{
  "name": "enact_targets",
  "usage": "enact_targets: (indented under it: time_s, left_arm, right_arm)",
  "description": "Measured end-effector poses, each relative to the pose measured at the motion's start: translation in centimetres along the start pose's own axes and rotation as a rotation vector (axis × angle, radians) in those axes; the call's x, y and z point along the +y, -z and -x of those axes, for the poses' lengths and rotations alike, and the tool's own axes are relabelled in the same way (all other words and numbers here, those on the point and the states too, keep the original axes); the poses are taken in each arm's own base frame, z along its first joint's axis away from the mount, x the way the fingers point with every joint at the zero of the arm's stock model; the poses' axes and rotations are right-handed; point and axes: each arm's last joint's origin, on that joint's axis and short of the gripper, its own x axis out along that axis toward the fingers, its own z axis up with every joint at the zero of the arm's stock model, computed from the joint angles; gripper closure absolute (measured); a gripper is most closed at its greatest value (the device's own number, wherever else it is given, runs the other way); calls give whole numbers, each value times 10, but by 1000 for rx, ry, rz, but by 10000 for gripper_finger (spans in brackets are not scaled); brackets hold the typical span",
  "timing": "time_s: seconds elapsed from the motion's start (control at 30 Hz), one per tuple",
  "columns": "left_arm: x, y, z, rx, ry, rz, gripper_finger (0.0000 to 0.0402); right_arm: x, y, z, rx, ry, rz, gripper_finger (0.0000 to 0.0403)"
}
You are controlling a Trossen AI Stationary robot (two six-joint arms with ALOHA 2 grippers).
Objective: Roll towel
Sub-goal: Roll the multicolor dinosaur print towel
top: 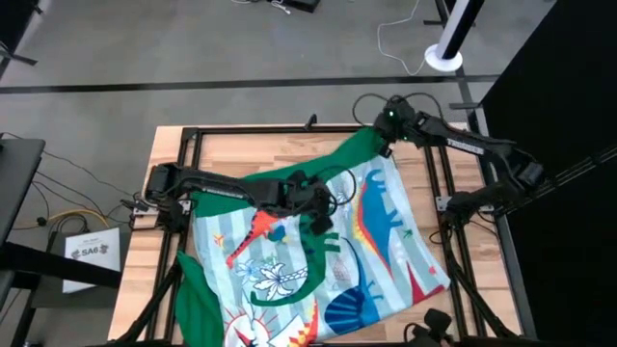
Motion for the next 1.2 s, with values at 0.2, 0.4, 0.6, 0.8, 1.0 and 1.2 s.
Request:
enact_targets:
  time_s: [0.2, 0.4, 0.6, 0.8, 1.0, 1.2]
  left_arm:
    - [11, 3, -14, 39, -36, 29, 325]
    - [21, 4, -19, 83, -71, 34, 325]
    - [28, -7, -4, 90, -113, 36, 325]
    - [46, 5, -28, 178, -173, -32, 325]
    - [66, 12, -39, 293, -182, 29, 325]
    - [70, 16, -38, 342, -197, 7, 325]
  right_arm:
    - [26, 54, -58, 167, -29, -29, 394]
    - [28, 50, -55, 112, 54, -72, 394]
    - [6, 28, -2, 77, 137, -35, 394]
    - [-25, 34, -15, 54, 124, -183, 394]
    - [-22, 52, -66, 181, 59, -258, 394]
    - [-12, 60, -100, 224, 55, -336, 383]
